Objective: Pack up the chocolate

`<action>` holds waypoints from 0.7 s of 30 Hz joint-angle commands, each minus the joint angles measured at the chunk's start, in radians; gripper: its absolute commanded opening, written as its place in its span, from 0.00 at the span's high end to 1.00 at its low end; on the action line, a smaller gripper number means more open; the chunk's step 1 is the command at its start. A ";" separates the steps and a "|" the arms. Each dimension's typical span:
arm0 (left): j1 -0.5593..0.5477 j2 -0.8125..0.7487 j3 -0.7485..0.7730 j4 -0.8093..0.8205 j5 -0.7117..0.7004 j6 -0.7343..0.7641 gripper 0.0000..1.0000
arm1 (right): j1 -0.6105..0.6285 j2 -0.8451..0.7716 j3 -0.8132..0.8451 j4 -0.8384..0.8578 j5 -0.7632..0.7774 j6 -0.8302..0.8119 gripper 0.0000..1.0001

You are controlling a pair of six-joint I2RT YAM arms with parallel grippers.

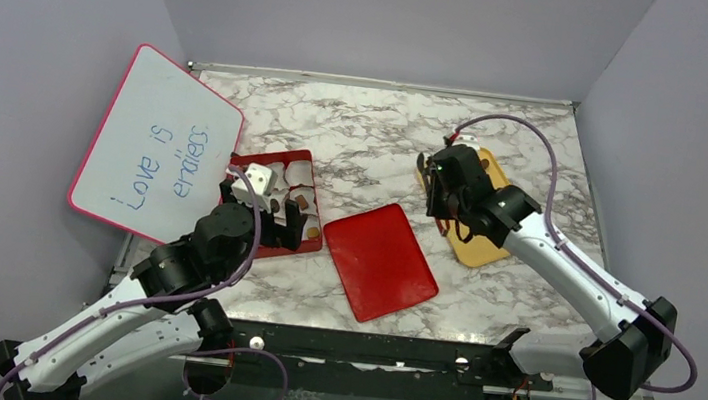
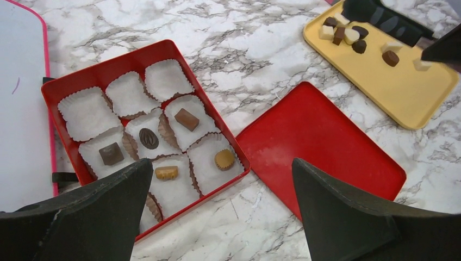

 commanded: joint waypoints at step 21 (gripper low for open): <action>0.004 -0.141 -0.068 0.055 0.008 0.048 0.01 | -0.300 0.084 -0.115 -0.001 0.044 -0.053 0.63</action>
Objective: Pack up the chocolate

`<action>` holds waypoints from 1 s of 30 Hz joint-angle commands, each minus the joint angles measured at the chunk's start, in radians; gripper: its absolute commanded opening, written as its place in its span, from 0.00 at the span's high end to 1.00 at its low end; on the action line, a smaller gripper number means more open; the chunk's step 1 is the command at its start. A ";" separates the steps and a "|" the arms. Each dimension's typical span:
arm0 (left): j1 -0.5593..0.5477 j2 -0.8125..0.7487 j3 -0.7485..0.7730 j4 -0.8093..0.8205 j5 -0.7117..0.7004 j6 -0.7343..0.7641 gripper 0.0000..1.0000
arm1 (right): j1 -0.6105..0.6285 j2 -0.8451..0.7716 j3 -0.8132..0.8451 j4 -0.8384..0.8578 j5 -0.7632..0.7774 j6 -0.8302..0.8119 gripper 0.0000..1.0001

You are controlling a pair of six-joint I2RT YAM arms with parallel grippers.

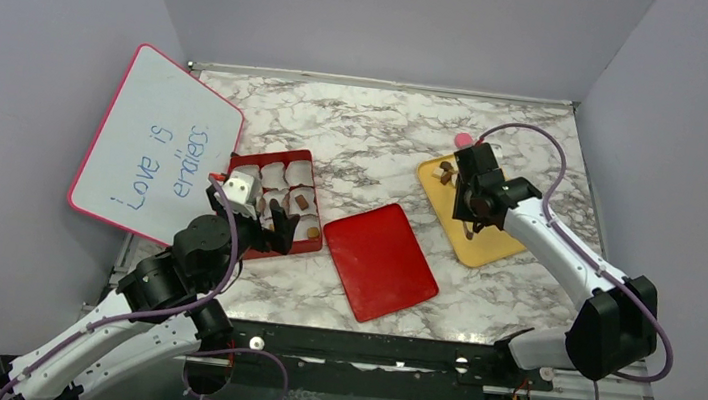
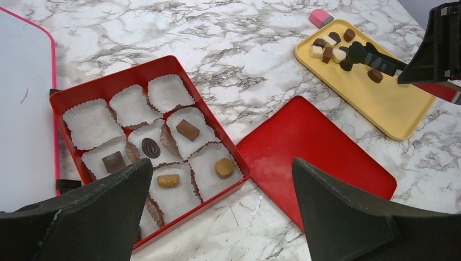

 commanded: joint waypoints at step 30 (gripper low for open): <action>0.004 -0.004 -0.012 0.041 0.031 0.020 0.01 | -0.136 -0.089 -0.125 0.009 -0.043 0.024 0.63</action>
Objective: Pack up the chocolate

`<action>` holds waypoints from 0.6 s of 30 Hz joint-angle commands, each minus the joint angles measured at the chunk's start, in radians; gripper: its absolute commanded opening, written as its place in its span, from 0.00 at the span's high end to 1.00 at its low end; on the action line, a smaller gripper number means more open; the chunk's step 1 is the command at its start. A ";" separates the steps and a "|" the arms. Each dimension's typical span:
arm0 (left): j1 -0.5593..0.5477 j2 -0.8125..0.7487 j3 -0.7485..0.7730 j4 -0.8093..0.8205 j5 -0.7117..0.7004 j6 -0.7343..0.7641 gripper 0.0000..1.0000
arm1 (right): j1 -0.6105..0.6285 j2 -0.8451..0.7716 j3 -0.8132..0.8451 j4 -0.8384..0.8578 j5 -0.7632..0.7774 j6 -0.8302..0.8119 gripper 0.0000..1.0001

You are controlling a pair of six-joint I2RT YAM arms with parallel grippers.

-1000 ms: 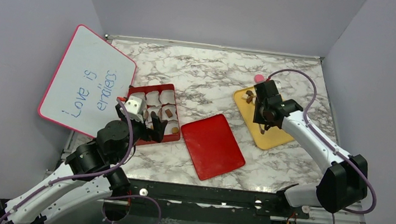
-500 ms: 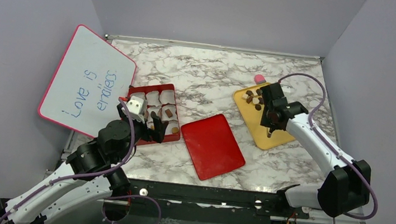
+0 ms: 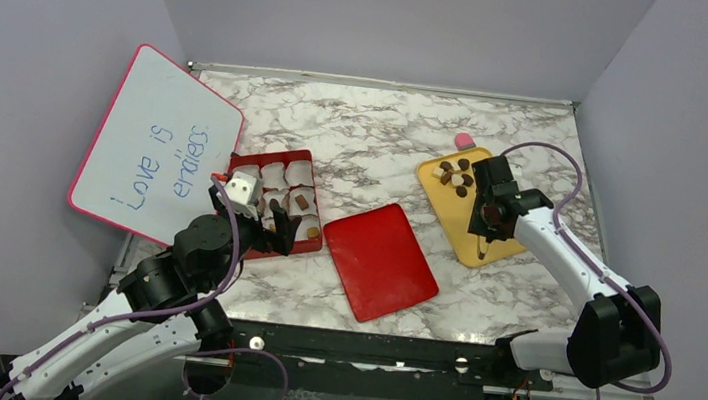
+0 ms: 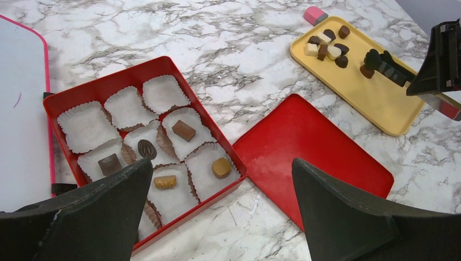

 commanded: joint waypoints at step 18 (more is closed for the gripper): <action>0.005 0.006 -0.010 0.030 0.011 0.006 0.01 | -0.007 -0.016 0.007 0.043 -0.039 -0.034 0.62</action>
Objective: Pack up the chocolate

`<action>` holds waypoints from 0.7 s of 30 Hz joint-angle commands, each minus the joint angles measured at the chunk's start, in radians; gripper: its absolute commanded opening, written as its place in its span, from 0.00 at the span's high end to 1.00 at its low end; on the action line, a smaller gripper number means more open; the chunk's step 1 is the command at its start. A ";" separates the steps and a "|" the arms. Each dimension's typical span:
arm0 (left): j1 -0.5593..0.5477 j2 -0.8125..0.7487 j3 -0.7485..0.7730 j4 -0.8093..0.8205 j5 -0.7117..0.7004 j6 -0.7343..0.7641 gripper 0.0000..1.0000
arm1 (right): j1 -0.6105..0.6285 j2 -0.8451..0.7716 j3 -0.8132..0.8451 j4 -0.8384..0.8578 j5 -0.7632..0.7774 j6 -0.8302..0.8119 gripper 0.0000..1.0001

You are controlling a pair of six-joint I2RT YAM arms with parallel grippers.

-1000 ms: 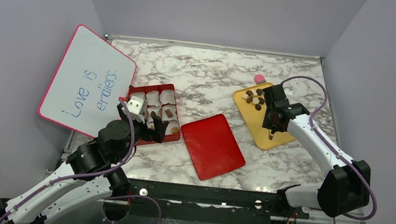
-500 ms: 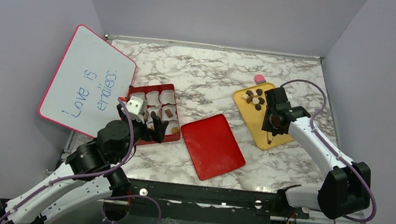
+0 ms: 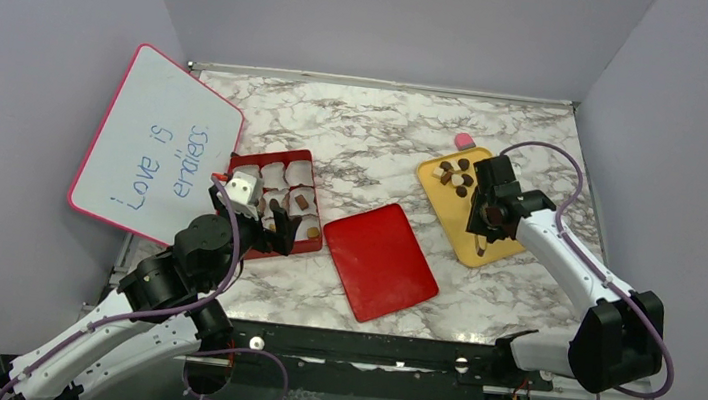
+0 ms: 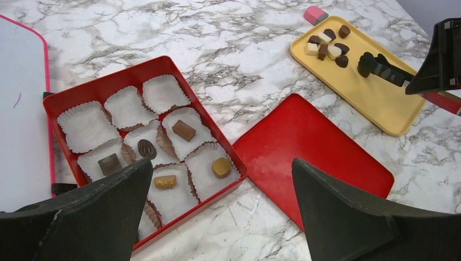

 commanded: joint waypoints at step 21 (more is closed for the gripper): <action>0.005 -0.008 -0.009 0.030 -0.005 0.012 0.01 | -0.006 0.049 0.043 0.013 0.035 -0.040 0.69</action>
